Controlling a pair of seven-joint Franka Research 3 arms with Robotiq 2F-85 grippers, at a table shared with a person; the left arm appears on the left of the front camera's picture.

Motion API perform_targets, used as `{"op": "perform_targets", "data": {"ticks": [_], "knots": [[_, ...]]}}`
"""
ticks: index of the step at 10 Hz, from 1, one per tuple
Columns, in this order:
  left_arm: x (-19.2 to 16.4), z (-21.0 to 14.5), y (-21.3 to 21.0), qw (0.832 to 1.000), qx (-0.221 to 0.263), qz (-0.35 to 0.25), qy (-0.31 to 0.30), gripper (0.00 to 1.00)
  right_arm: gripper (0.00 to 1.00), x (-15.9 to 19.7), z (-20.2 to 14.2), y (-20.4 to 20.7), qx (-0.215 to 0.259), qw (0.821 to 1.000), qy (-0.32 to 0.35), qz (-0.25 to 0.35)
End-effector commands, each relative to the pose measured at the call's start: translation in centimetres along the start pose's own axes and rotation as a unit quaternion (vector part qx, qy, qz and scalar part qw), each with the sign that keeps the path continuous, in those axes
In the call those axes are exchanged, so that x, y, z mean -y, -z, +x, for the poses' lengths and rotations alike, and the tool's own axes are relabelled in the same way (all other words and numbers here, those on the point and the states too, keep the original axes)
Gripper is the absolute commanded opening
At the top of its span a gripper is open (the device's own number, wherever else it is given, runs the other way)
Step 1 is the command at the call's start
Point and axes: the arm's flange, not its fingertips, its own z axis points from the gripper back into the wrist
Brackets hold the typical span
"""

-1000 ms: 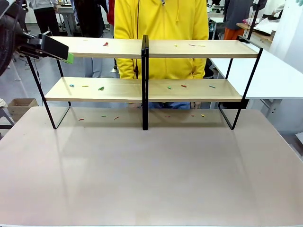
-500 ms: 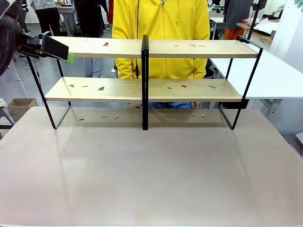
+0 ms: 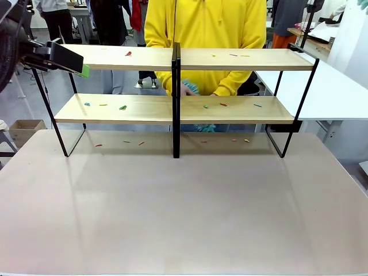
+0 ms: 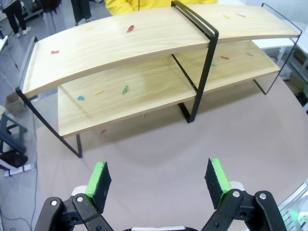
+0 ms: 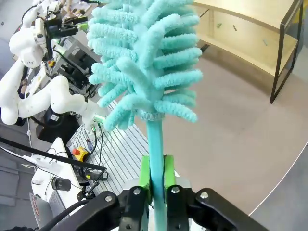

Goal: Clean the shelves.
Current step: Clean a randomly selected level of the Shelf with the Duster.

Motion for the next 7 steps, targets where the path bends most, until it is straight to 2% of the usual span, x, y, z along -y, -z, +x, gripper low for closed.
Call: {"op": "perform_targets", "data": {"ticks": [1, 4, 5, 7], "knots": [[-0.1, 0.0, 0.0, 1.000, 0.000, 0.003, -0.001, 1.00, 0.00, -0.1, 0.2, -0.3, -0.001, 1.000, -0.001, -0.003], [-0.1, 0.0, 0.0, 1.000, 0.000, 0.003, -0.001, 1.00, 0.00, -0.1, 0.2, -0.3, -0.001, 1.000, -0.001, -0.003], [-0.1, 0.0, 0.0, 1.000, 0.000, 0.003, -0.001, 1.00, 0.12, 0.0, 0.0, 0.0, 0.000, 1.000, 0.000, 0.000], [-0.1, 0.0, 0.0, 1.000, 0.000, 0.003, -0.001, 1.00, 0.12, -2.6, 6.0, 3.0, -0.035, 0.999, -0.018, 0.010]]}}
